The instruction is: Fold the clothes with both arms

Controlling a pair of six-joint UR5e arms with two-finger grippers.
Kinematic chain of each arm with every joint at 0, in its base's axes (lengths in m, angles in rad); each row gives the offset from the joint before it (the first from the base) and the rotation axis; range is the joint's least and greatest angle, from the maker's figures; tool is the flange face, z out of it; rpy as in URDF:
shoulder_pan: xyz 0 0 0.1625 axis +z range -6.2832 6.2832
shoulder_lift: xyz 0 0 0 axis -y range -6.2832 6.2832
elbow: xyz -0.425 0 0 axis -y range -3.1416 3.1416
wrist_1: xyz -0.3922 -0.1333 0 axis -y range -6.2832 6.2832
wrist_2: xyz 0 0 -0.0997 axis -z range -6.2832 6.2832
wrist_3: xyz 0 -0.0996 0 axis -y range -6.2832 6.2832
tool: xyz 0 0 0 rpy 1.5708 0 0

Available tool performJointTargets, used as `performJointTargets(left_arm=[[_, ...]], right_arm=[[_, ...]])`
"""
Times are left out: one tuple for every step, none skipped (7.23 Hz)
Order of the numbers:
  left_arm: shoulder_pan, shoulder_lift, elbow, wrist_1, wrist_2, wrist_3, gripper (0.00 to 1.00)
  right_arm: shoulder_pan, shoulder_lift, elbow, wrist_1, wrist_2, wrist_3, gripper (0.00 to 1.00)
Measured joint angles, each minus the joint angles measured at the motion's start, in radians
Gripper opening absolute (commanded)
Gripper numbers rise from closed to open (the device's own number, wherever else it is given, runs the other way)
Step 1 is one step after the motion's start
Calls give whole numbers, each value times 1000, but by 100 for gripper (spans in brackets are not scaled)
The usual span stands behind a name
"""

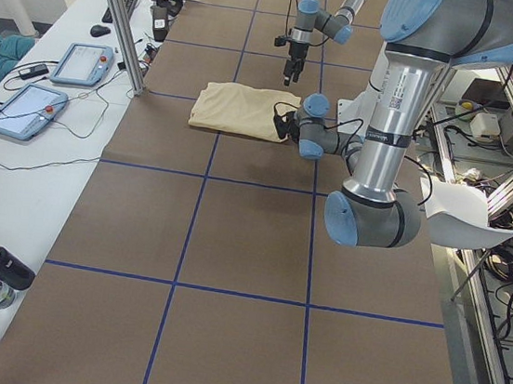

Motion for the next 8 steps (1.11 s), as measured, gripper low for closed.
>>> performJointTargets(left_arm=[[-3, 0, 1, 1, 0, 1, 84], [-5, 0, 3, 1, 0, 1, 84], [-7, 0, 6, 1, 0, 1, 84], [-8, 0, 9, 1, 0, 3, 84], [-8, 0, 10, 5, 0, 4, 83], [-7, -2, 11, 15, 0, 4, 76], [-6, -6, 11, 22, 0, 3, 50], [-5, -9, 11, 26, 0, 1, 14]], right_arm=[[0, -1, 0, 0, 0, 0, 100], [0, -1, 0, 0, -1, 0, 100], [0, -2, 0, 0, -1, 0, 100], [0, -2, 0, 0, -1, 0, 100], [0, -2, -1, 0, -2, 0, 100], [0, -2, -1, 0, -2, 0, 100], [0, -2, -1, 0, -1, 0, 100], [0, -2, -1, 0, -1, 0, 100]])
